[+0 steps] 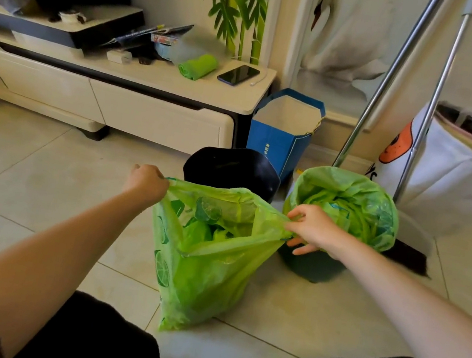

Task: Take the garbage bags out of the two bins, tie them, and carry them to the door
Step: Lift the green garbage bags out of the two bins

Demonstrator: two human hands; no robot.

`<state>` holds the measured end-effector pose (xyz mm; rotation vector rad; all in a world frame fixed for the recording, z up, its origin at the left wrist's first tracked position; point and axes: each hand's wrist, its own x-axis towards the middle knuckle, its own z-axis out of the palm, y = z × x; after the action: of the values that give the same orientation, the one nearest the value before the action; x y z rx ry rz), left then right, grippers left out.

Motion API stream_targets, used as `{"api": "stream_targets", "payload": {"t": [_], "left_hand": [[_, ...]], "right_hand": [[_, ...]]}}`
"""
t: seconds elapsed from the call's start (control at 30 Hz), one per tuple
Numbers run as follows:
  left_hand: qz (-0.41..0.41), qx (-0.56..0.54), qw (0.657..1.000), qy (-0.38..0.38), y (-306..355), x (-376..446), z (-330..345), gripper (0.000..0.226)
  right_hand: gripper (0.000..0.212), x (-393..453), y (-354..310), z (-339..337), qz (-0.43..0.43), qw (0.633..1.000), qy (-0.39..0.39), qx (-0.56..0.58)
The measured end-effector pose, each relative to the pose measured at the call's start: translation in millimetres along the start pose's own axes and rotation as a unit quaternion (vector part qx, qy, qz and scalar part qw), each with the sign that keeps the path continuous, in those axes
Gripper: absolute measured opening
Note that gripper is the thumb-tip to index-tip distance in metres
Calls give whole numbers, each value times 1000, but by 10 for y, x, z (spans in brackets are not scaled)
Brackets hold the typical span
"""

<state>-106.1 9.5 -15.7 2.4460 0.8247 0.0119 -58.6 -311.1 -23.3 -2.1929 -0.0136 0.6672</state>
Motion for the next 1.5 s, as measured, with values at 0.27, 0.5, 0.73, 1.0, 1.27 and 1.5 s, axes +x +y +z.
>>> {"api": "stream_targets", "payload": {"t": [0.27, 0.5, 0.73, 1.0, 1.27, 1.5], "left_hand": [[150, 92, 983, 58, 500, -281, 205, 42], [258, -1, 966, -19, 980, -469, 540, 30], [158, -172, 966, -113, 1553, -414, 906, 19], [-9, -156, 964, -215, 1916, -332, 1690, 9], [-167, -296, 906, -251, 1916, -99, 2243, 51], [-192, -304, 895, -265, 1820, 99, 2405, 45]], "right_hand": [[11, -119, 142, -324, 3, 997, 77, 7], [12, -172, 396, -605, 25, 991, 132, 21], [18, -12, 655, -1132, 47, 980, 195, 10], [11, 438, 1112, -1481, 84, 963, 253, -37], [53, 995, 1276, -1555, 153, 941, 287, -92], [46, 1349, 1349, -1589, 155, 935, 312, -68]]}}
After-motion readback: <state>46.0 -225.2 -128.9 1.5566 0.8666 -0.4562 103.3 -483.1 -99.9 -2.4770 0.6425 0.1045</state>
